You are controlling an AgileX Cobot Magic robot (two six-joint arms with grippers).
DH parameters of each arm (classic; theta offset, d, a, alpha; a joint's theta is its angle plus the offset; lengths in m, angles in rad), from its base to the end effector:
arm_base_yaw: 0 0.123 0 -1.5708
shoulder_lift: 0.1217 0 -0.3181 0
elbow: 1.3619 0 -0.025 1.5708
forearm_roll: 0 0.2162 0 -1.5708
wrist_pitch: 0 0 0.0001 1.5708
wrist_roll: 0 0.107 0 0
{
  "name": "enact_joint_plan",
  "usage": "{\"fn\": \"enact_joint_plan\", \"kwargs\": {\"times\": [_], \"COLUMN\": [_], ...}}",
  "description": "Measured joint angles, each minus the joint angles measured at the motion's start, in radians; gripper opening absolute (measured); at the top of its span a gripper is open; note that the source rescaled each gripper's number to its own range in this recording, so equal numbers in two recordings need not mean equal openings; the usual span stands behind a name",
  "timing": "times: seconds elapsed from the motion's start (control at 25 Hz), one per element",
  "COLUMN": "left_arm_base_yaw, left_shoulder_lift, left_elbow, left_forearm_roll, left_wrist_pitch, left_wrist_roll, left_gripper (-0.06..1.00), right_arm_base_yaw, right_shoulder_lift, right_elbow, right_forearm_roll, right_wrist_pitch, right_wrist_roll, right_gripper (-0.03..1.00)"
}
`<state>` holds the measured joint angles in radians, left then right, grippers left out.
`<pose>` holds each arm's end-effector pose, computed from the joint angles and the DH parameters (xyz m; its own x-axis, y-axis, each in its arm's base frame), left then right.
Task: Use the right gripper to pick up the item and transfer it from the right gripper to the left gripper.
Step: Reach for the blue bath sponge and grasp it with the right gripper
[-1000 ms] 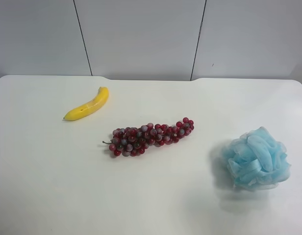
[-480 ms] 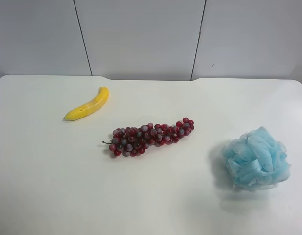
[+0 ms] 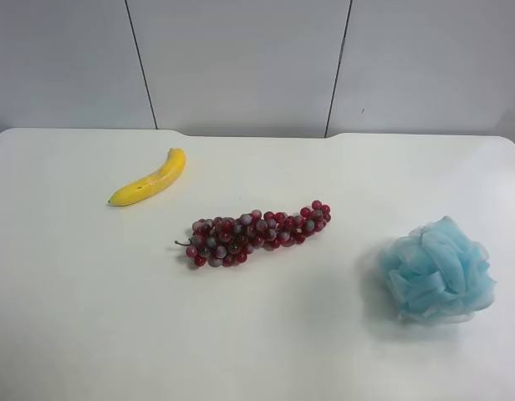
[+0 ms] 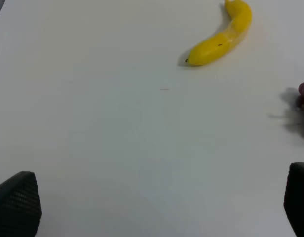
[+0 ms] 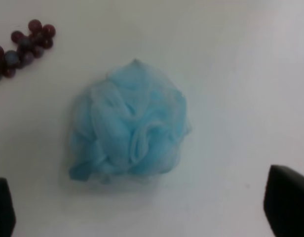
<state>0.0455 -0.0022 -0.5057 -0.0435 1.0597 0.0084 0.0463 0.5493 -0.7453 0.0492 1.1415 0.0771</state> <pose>-0.0550 -0.0066 0.2549 -0.4471 -0.0332 -0.8939 -0.0173 0.9994 -0.0285 0.0211 0.0058 0.3243 -0.7594 0.0623 -0.6477 -0.0015 0.9952 0.0974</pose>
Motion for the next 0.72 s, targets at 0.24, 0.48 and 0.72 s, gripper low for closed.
{"fn": "enact_joint_plan", "kwargs": {"times": [0.24, 0.48, 0.72], "left_arm_base_yaw": [0.000, 0.000, 0.000], "left_shoulder_lift": [0.000, 0.000, 0.000], "left_elbow": [0.000, 0.000, 0.000], "left_forearm_roll": [0.000, 0.000, 0.000], "left_wrist_pitch": [0.000, 0.000, 0.000], "left_wrist_roll": [0.000, 0.001, 0.001], "left_gripper": [1.00, 1.00, 1.00], "right_arm_base_yaw": [0.000, 0.027, 0.094], "right_shoulder_lift": [0.400, 0.731, 0.957], "right_elbow": [-0.090, -0.093, -0.094], "right_forearm_roll": [-0.001, 0.012, 0.019], "right_wrist_pitch": [-0.047, -0.173, -0.257], "right_wrist_roll": [-0.046, -0.126, -0.158], "right_gripper": [1.00, 1.00, 1.00]}}
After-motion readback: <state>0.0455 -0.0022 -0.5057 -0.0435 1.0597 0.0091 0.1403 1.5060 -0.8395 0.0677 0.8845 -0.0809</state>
